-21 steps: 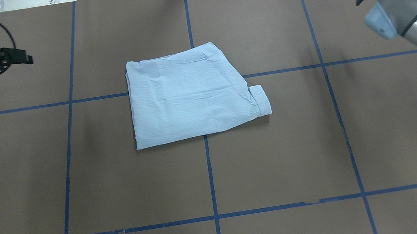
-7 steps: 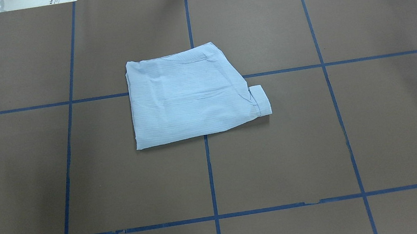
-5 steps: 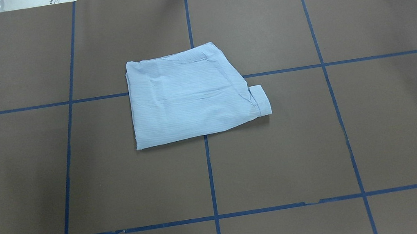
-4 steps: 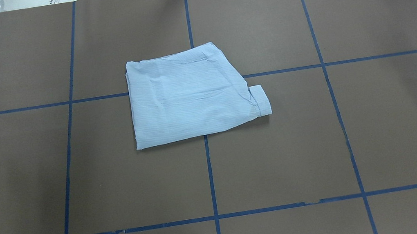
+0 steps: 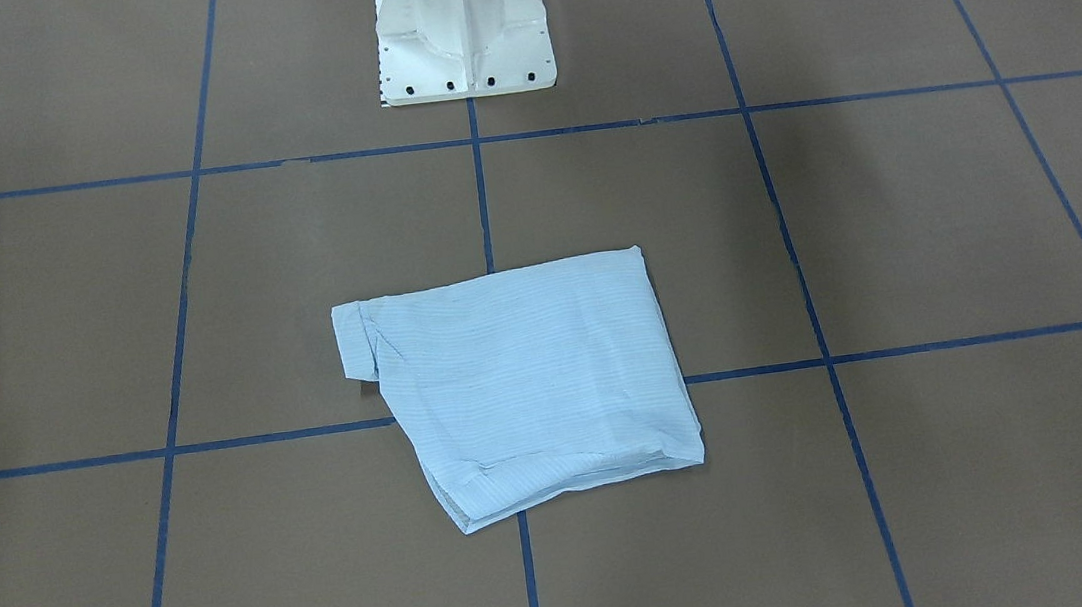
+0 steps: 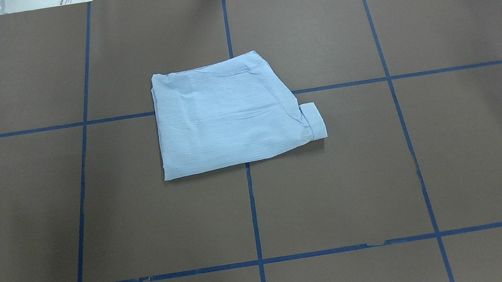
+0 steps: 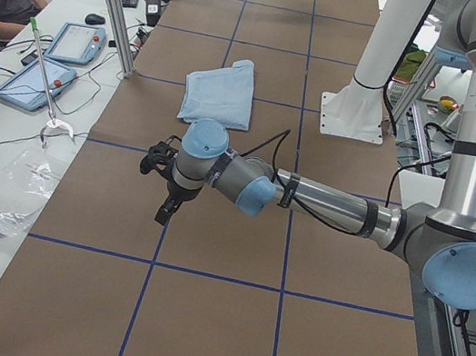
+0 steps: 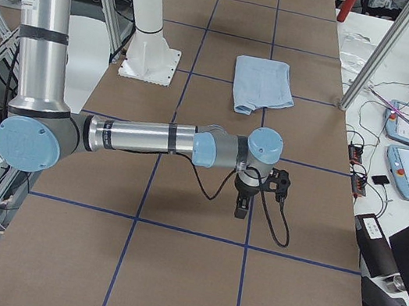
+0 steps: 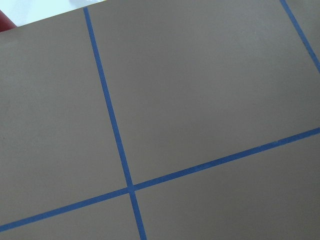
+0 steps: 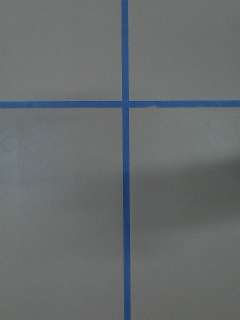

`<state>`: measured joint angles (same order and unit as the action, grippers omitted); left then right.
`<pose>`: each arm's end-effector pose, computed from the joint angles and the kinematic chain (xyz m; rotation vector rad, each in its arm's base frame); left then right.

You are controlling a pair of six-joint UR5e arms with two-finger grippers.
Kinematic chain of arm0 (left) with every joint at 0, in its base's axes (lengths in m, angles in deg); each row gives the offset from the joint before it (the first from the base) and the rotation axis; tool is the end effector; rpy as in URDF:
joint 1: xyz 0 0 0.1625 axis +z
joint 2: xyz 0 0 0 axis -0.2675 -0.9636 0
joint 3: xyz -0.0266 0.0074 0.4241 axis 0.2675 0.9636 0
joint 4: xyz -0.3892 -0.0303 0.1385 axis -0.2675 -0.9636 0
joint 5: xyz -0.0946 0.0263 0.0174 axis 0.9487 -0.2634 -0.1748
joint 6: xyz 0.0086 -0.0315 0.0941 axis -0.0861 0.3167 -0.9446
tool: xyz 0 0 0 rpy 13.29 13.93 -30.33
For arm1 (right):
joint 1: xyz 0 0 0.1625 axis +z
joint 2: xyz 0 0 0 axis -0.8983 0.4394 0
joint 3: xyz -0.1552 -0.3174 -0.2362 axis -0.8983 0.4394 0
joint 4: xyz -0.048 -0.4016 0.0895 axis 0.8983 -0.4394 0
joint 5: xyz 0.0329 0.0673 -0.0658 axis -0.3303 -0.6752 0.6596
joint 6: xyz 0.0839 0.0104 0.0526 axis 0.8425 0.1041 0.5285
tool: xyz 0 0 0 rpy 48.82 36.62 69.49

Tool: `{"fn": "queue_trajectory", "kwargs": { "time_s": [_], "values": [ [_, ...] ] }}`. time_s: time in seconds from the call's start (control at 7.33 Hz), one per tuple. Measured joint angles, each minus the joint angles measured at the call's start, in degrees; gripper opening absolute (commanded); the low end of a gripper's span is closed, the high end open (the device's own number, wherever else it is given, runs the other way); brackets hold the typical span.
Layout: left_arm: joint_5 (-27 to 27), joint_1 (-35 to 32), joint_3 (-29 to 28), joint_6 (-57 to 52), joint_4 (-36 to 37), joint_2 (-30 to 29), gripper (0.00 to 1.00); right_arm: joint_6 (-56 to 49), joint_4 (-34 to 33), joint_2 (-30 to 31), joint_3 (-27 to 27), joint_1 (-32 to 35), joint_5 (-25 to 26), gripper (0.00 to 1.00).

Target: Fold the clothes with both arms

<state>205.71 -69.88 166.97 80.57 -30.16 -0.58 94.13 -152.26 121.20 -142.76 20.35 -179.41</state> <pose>-0.0272 -0.4913 0.5497 0.3969 0.7580 0.1624 0.0116 -0.5194 0.5861 0.0219 -0.7902 0.0240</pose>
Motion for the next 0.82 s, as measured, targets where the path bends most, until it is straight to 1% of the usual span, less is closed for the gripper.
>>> {"fn": "queue_trajectory", "kwargs": {
  "time_s": [0.27, 0.55, 0.82],
  "values": [
    [0.31, 0.04, 1.21, 0.22, -0.03, 2.43, 1.00, -0.06, 1.00, 0.98, -0.32, 0.00, 0.09, 1.00],
    [0.63, 0.12, 1.29, 0.29, -0.07, 2.89, 1.00, 0.10, 1.14, 2.53, -1.76, -0.03, -0.01, 1.00],
    [0.64, 0.14, 1.44, 0.25, -0.11, 2.90, 1.00, 0.14, 1.13, 2.68, -2.24, -0.04, -0.23, 1.00]
  ]
}}
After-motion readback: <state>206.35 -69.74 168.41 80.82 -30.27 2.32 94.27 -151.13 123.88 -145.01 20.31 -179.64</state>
